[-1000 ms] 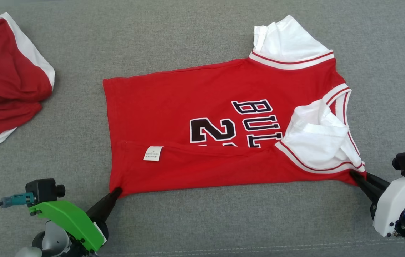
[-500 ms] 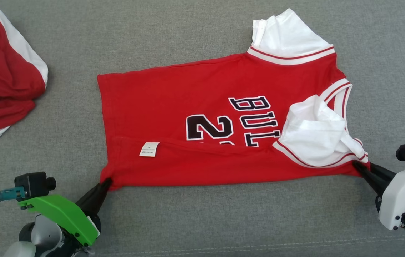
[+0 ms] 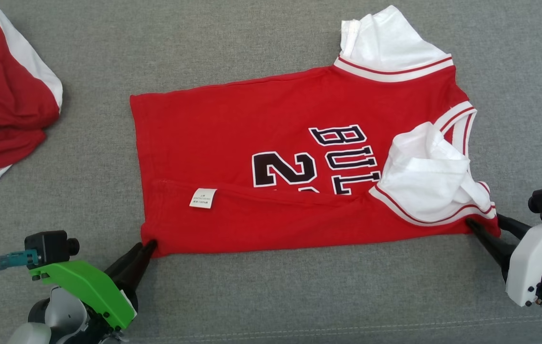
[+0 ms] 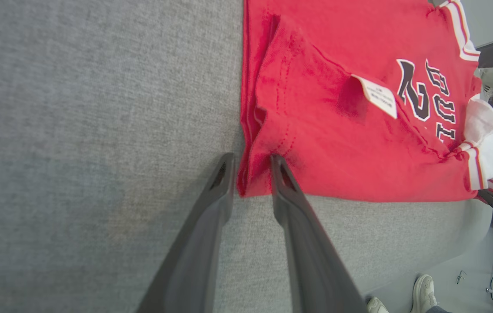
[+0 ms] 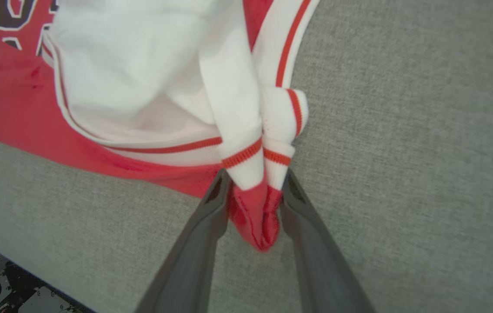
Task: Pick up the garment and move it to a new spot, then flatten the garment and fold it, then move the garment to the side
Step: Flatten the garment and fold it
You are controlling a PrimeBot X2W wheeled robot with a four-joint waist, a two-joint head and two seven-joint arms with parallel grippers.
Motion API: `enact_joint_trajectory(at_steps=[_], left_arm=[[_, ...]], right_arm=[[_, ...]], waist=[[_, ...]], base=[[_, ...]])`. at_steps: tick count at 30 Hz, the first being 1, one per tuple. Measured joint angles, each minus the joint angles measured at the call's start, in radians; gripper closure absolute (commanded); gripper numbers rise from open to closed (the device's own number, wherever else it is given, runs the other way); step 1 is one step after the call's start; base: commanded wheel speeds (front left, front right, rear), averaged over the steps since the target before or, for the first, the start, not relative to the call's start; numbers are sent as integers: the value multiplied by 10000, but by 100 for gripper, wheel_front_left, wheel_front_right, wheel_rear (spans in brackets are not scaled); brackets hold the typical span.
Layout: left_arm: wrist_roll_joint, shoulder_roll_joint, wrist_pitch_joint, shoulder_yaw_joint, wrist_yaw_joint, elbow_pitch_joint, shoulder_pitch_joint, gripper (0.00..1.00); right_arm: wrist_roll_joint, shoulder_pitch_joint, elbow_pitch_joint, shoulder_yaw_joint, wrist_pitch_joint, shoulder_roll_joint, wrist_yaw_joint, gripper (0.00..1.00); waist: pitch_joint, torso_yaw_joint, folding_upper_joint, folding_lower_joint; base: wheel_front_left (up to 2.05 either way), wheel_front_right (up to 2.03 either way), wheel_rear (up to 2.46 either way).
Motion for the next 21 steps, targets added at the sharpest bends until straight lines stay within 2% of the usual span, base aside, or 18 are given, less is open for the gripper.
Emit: enact_joint_trajectory(at_steps=[1, 3, 8, 13, 16, 21], left_arm=[[2, 4, 36, 0, 2, 4, -11, 20], [8, 29, 54, -6, 10, 2, -17, 0], [303, 560, 232, -8, 77, -153, -149, 0], [541, 1066, 604, 144, 86, -792, -1073, 0], [362, 1108, 1049, 290, 88, -1145, -1832, 0], [-109, 1198, 1703, 709, 360, -1331, -3301, 0]], right_arm=[[15, -1, -33, 4, 61, -8, 0, 0], [115, -1, -132, 2, 242, -77, 0, 0], [226, -227, -518, -263, 587, -696, 0, 0], [-29, -1407, -993, -844, 884, -1482, 0, 0], [-230, -2280, -1216, -1074, 1106, -1574, 8, 0], [-593, -3936, -1292, -1246, 1588, -1453, 107, 0]], waist=[[-5, 6, 0, 0], [-23, 18, 0, 0], [-88, 33, 0, 0], [82, 41, 0, 0], [298, 49, 0, 0], [820, 53, 0, 0]], base=[[0, 0, 0], [0, 0, 0], [0, 0, 0], [0, 0, 0], [0, 0, 0], [0, 0, 0]])
